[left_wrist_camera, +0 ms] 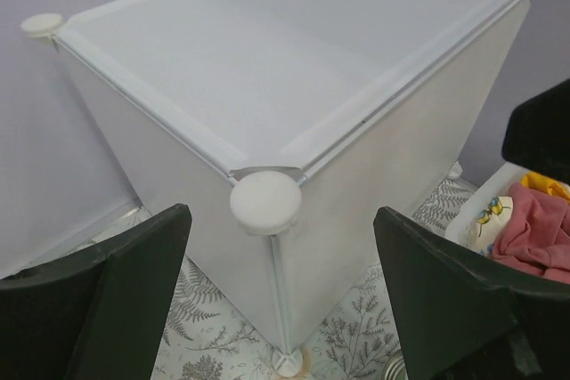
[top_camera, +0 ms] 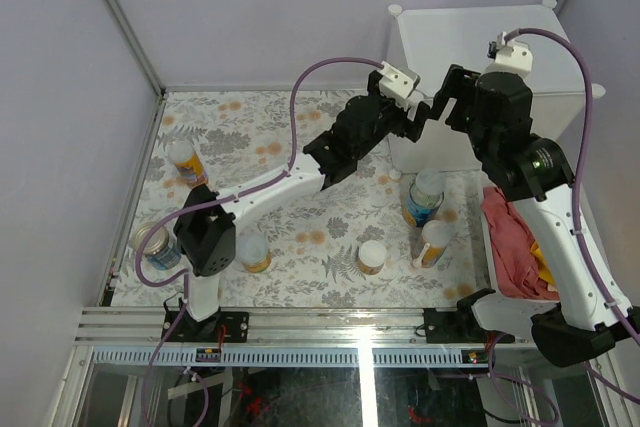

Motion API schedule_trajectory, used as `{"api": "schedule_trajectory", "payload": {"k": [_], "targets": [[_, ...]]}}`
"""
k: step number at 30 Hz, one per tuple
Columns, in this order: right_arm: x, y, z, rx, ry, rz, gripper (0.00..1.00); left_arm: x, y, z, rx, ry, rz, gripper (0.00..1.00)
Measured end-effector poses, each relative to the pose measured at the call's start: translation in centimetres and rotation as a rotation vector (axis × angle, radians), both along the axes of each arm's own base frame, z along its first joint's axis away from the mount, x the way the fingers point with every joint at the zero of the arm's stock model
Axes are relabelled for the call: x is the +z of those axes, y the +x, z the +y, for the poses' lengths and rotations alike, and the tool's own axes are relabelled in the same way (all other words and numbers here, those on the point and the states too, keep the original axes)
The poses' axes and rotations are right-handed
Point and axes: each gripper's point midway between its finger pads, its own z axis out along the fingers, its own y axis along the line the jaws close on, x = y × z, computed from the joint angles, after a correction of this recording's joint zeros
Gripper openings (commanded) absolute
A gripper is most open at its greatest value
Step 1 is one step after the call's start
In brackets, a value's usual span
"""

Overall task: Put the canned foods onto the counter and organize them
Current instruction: Move the counter to the center of the board.

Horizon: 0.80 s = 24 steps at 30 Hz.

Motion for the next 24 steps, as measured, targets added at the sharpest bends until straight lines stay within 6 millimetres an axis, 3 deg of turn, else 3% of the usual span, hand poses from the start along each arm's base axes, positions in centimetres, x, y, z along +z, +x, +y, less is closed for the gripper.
{"api": "schedule_trajectory", "payload": {"k": [5,13,20,24], "targets": [[-0.2,0.0,0.0,0.001,-0.006,0.000,0.85,0.2,0.3,-0.2,0.001,-0.007,-0.025,0.81],[-0.2,-0.1,-0.1,0.003,-0.008,-0.008,0.85,-1.8,1.1,-0.9,0.001,0.016,-0.008,0.77],[-0.3,-0.1,-0.1,0.003,-0.010,-0.006,0.85,-1.9,1.9,-1.2,0.015,0.009,-0.012,0.59],[-0.3,-0.1,-0.1,0.003,-0.010,-0.006,0.85,-1.2,2.2,-1.3,0.025,-0.008,-0.024,0.58]]}}
